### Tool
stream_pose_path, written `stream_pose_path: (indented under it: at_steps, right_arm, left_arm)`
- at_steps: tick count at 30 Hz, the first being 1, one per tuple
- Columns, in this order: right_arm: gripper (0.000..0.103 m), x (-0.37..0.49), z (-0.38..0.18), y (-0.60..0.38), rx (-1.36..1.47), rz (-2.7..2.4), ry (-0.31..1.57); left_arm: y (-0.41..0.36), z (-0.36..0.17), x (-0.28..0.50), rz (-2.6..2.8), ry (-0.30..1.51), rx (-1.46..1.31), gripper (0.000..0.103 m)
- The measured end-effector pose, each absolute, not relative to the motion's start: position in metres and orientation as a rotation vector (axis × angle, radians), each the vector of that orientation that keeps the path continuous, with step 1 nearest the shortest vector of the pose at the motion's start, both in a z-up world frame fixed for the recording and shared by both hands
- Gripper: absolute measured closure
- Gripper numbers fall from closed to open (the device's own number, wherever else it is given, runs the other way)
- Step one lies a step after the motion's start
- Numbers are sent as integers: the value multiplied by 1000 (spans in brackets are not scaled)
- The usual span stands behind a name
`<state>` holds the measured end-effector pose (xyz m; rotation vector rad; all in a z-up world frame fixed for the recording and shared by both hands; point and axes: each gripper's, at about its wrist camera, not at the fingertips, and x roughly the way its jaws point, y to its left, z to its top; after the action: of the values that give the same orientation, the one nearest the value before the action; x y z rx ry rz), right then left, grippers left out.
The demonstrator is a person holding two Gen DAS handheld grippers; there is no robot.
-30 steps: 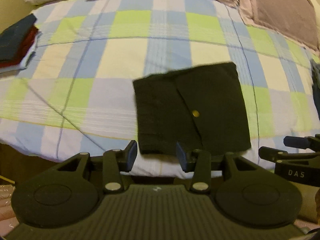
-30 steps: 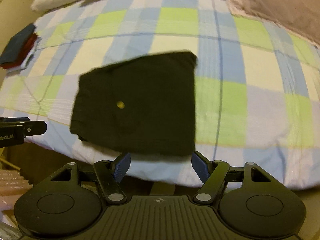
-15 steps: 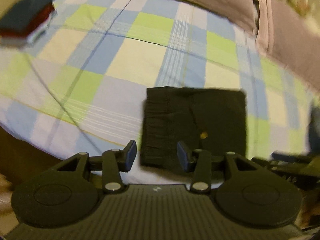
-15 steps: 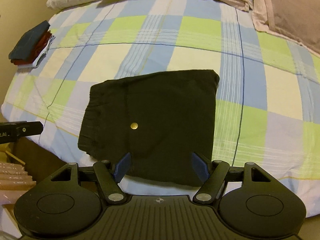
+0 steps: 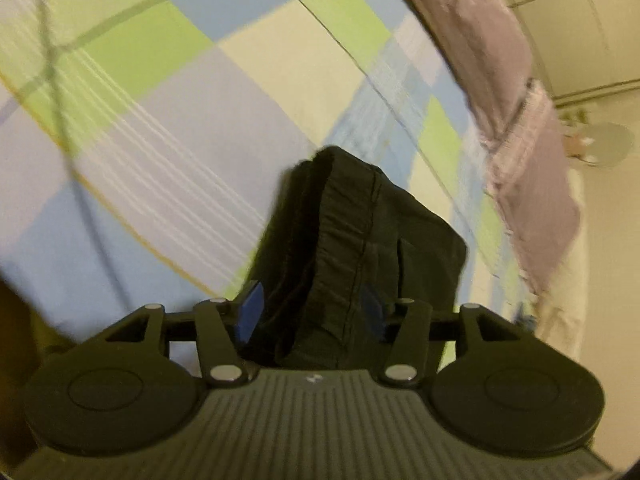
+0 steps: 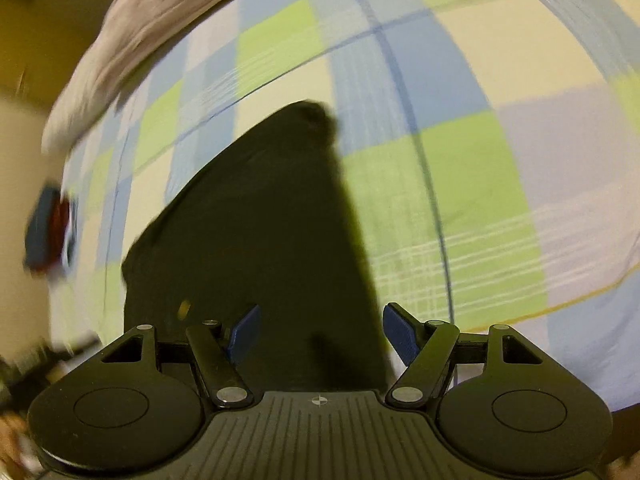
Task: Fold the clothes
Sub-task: 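Grasp the folded black trousers with both grippers and lift them, then carry the held trousers with both grippers toward the clothes stack by the pillows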
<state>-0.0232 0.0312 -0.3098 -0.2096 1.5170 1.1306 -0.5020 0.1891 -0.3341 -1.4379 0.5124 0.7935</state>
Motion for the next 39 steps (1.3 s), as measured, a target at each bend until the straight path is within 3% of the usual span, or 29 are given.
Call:
stream_pose_path:
  at_steps: [5,9,20,23,30,34,39]
  right_arm:
    - [31,-5,-343,27,-7,1151,1563]
    - [23,-8,-362,26,47,1205,1599]
    - [23,-8,-396,52,126,1334,1663]
    - [23,-6,-402,60,139,1372,1682]
    - [25,-6,-404,69,109,1440,1683]
    - [26,-6,-410,71,132,1450,1676]
    - [26,-8,-410,75,144,1459,1670]
  left_arm:
    - [198,-366,-501,681,476,-1429,43]
    - [205,-387,-504,649,459,-1434,38]
    - [225,-427,-489,533,350,-1565,27]
    - [226,-427,-486,514,342,-1563,29]
    - [228,-435,-485,479,348,-1515,47]
    - [234,-438,-479,470,350,-1522,45]
    - [232,-420,-469,449,361,-1464,53]
